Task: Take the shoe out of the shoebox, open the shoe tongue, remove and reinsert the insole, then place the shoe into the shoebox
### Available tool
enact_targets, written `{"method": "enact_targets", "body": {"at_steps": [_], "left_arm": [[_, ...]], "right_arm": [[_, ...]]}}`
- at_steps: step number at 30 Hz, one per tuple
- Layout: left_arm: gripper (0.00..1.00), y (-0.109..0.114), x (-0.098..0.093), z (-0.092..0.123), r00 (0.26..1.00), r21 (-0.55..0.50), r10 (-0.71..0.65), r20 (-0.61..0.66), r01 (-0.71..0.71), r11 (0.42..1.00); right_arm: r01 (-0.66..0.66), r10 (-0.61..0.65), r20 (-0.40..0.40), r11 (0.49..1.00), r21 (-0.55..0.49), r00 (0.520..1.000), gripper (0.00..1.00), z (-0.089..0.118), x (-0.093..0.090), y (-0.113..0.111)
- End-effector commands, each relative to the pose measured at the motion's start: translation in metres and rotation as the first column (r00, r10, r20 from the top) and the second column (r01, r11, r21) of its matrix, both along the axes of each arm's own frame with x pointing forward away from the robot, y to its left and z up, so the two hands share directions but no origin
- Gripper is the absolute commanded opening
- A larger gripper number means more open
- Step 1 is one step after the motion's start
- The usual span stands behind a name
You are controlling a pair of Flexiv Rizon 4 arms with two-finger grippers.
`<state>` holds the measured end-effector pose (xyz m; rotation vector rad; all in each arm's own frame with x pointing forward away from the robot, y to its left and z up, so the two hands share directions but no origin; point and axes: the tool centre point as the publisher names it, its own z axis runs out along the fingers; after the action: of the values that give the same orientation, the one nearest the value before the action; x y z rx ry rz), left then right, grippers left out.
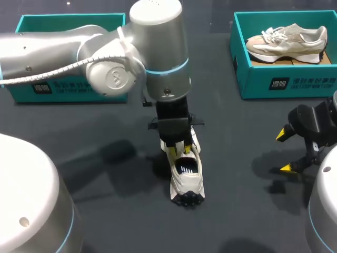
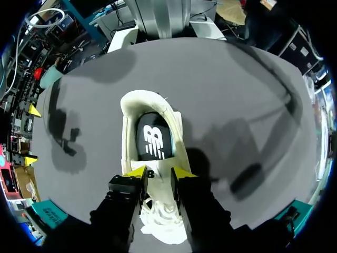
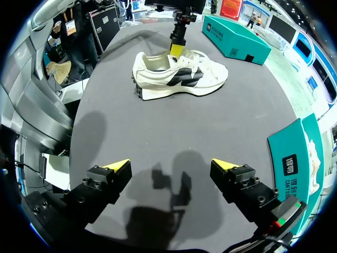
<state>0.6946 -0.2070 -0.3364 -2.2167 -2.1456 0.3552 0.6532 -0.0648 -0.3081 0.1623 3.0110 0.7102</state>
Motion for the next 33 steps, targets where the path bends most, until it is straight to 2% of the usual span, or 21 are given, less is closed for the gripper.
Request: {"method": "enact_targets", "body": {"at_steps": [1, 10, 17, 18, 19, 20, 21, 22, 26, 33], "left_arm": [[0.28, -0.016, -0.004, -0.017, 1.0, 0.022, -0.003, -0.003, 0.003, 1.0], [0.29, 0.001, -0.008, 0.03, 0.998, -0.061, 0.022, 0.057, -0.018, 0.998], [0.32, 0.006, -0.011, 0.067, 0.987, -0.007, 0.15, 0.065, -0.149, 0.989], [0.35, 0.008, -0.012, 0.071, 0.983, 0.001, 0.177, 0.055, -0.177, 0.984], [0.44, 0.009, -0.013, 0.074, 0.98, 0.023, 0.194, 0.041, -0.195, 0.98], [0.65, 0.011, -0.015, 0.076, 0.972, 0.027, 0.232, 0.041, -0.233, 0.972], [0.94, 0.012, -0.017, 0.079, 0.966, 0.039, 0.257, 0.03, -0.258, 0.965], [1.0, 0.013, -0.018, 0.081, 0.961, 0.053, 0.276, 0.013, -0.276, 0.96], [1.0, 0.015, -0.025, 0.092, 0.954, 0.064, 0.3, -0.024, -0.298, 0.952], [1.0, 0.015, -0.025, 0.092, 0.954, 0.064, 0.3, -0.024, -0.298, 0.952]], "right_arm": [[0.002, -0.002, 0.002, 1.0, -0.003, 1.0, 1.0, 0.0, -0.002, 0.0], [0.002, -0.002, 0.002, 1.0, -0.003, 1.0, 1.0, 0.0, -0.002, 0.0], [0.002, -0.002, 0.002, 1.0, -0.003, 1.0, 1.0, 0.0, -0.002, 0.0], [0.002, -0.002, 0.002, 1.0, -0.003, 1.0, 1.0, 0.0, -0.002, 0.0], [0.002, -0.002, 0.002, 1.0, -0.003, 1.0, 1.0, 0.0, -0.002, 0.0], [0.002, -0.002, 0.002, 1.0, -0.003, 1.0, 1.0, 0.0, -0.002, 0.0], [0.002, -0.002, 0.002, 1.0, -0.003, 1.0, 1.0, 0.0, -0.002, 0.0], [0.002, -0.002, 0.002, 1.0, -0.003, 1.0, 1.0, 0.0, -0.002, 0.0], [0.002, -0.002, 0.002, 1.0, -0.003, 1.0, 1.0, 0.0, -0.002, 0.0], [0.002, -0.002, 0.002, 1.0, -0.003, 1.0, 1.0, 0.0, -0.002, 0.0]]}}
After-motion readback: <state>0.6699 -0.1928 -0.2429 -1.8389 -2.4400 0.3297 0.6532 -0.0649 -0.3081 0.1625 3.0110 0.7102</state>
